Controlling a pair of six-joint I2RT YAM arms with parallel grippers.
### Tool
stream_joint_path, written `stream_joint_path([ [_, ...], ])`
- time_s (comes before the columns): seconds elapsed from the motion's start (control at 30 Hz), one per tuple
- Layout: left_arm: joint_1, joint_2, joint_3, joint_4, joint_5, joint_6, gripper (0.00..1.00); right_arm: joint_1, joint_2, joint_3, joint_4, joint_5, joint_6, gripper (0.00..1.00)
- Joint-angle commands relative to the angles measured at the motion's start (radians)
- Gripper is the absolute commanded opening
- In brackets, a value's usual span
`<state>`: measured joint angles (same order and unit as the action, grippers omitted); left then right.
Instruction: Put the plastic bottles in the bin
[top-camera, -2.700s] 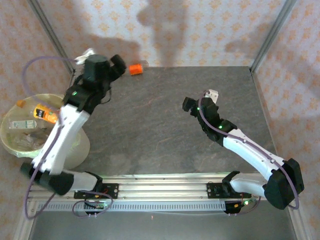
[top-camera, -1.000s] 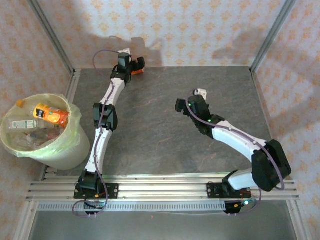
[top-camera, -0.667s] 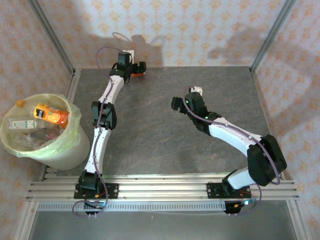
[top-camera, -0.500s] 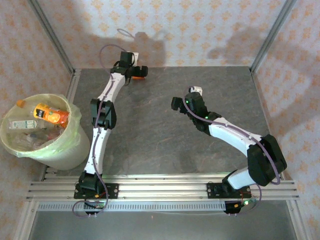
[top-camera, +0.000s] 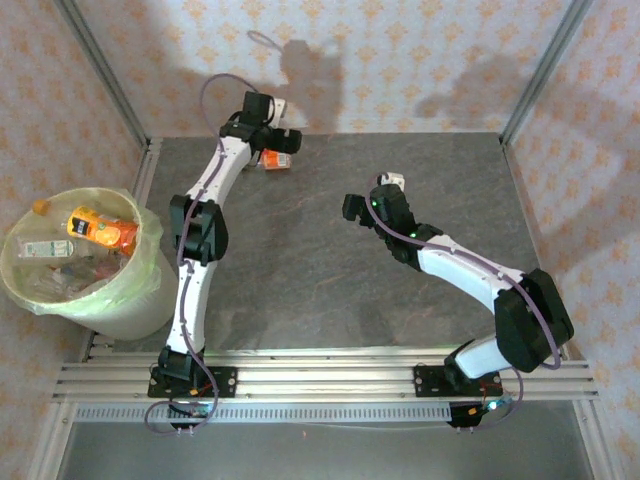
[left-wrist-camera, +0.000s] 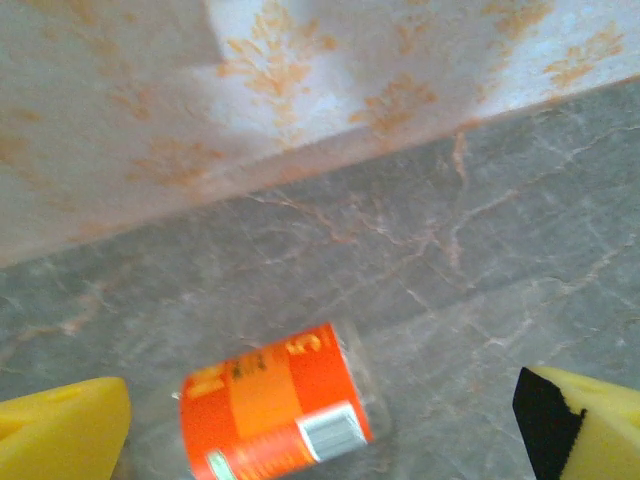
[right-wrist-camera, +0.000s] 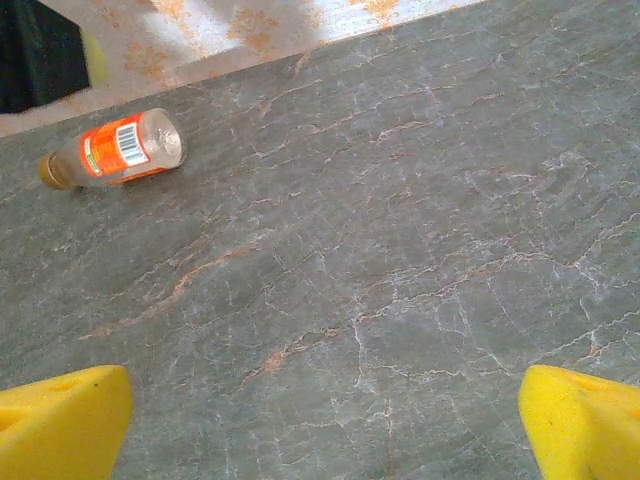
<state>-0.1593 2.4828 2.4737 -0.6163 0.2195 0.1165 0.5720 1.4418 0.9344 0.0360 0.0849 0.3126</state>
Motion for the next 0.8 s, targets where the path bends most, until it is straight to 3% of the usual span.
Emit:
stream_joint_path([
  [0.0, 0.029, 0.109, 0.144, -0.101, -0.022, 0.120, 1.00, -0.004, -0.011, 0.012, 0.019, -0.006, -0.011, 0.99],
  [0.1, 0.052, 0.206, 0.280, -0.181, 0.082, 0.179, 1.00, -0.004, -0.012, 0.007, 0.020, 0.000, -0.009, 0.99],
  [0.37, 0.060, 0.155, 0.154, -0.289, 0.212, 0.371, 1.00, -0.004, -0.017, 0.006, 0.014, 0.010, 0.005, 0.99],
  [0.57, 0.039, 0.172, 0.100, -0.426, 0.168, 0.460, 1.00, -0.004, -0.011, 0.009, 0.012, 0.007, 0.023, 0.99],
  [0.77, 0.025, 0.096, -0.043, -0.457, 0.185, 0.455, 1.00, -0.004, -0.017, 0.007, 0.006, 0.004, 0.036, 0.99],
])
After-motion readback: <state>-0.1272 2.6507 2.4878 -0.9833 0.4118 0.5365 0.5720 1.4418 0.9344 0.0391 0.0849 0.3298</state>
